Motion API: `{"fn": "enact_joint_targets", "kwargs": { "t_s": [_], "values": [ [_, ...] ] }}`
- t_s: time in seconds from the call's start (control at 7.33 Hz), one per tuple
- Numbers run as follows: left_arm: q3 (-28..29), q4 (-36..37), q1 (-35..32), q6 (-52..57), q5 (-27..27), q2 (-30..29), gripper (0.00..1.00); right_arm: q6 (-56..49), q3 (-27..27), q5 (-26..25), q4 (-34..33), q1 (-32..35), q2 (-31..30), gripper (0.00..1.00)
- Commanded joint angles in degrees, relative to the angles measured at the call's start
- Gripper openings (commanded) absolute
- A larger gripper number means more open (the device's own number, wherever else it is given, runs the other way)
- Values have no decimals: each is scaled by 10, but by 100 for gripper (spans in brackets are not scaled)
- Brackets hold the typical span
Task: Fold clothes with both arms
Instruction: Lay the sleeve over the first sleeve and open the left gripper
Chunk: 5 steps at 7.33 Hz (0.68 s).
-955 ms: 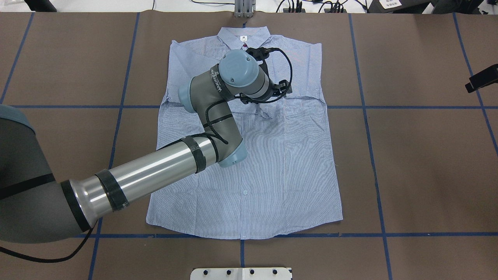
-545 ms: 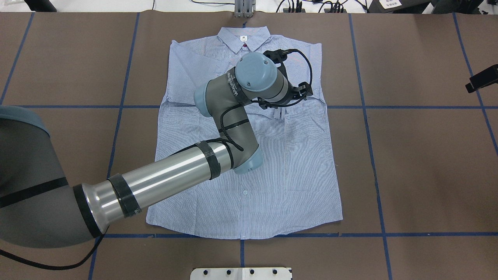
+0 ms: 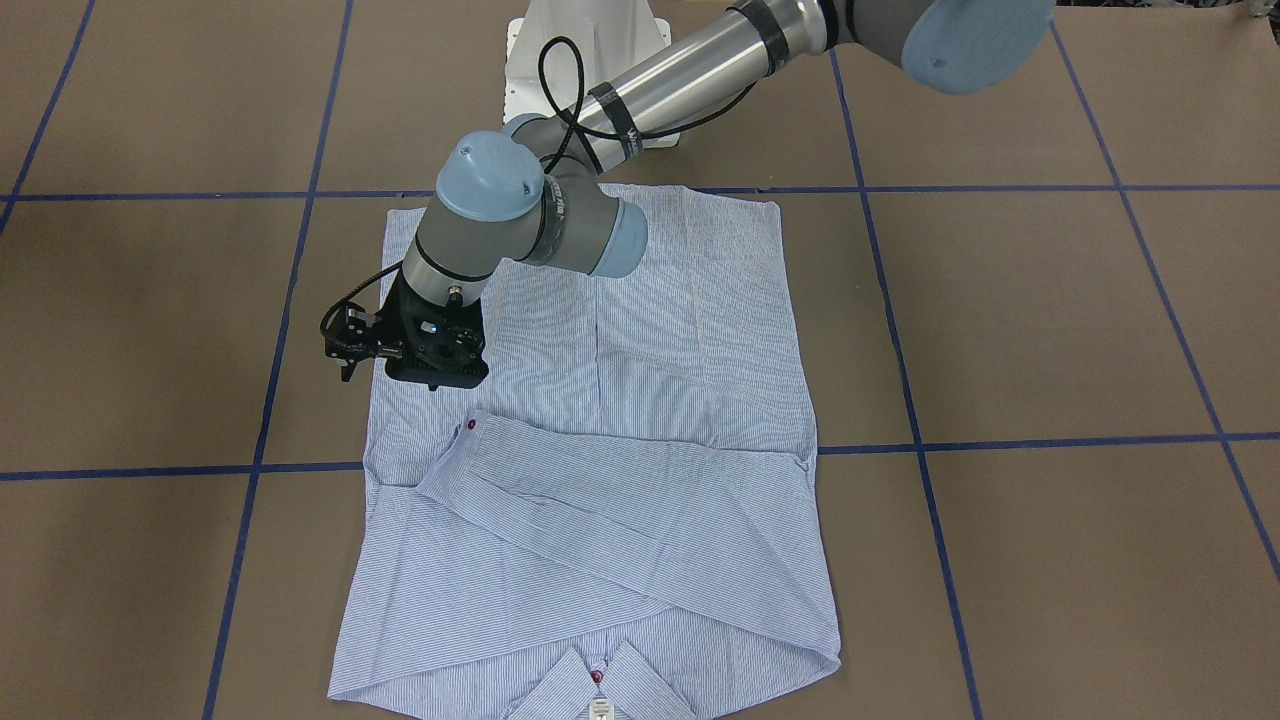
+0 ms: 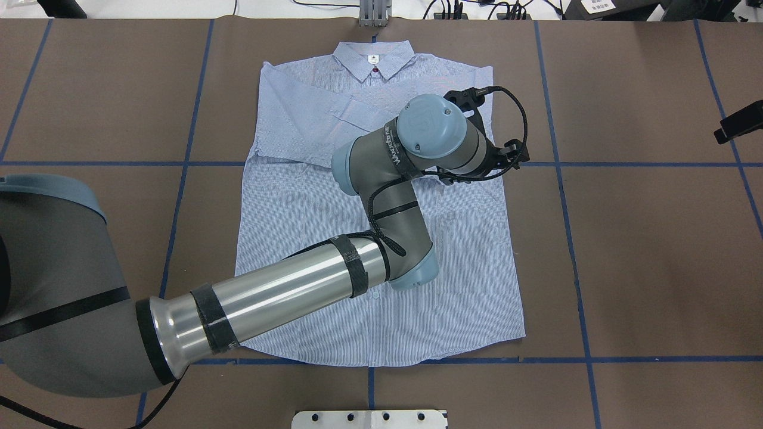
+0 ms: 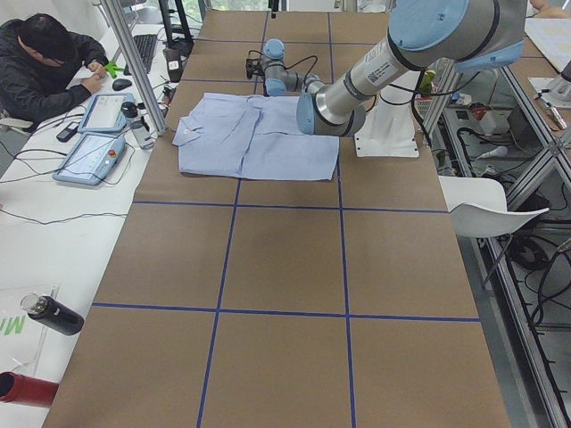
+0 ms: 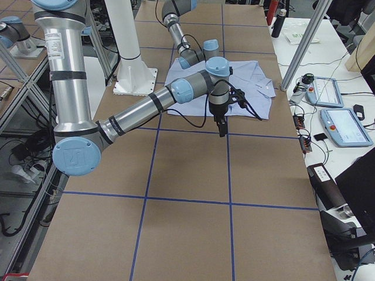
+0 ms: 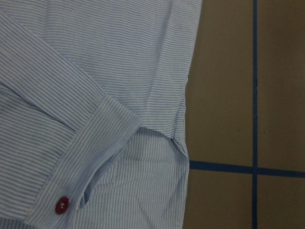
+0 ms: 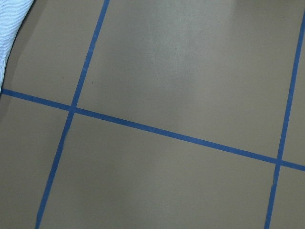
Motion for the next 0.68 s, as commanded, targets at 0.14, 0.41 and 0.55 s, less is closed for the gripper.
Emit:
{"fn": "enact_joint_targets", "kwargs": {
  "t_s": [0.14,0.41,0.55],
  "values": [
    [-176,160,-2,31,-45,61,100,109,5,10,66,-30,3,100],
    [-354,305,-6,79,-56,140,100,279,9,2,174,-111,-1,100],
    [-442,344,-8,100,-56,196,100,347,26,-20,192,-155,-2,100]
  ]
}}
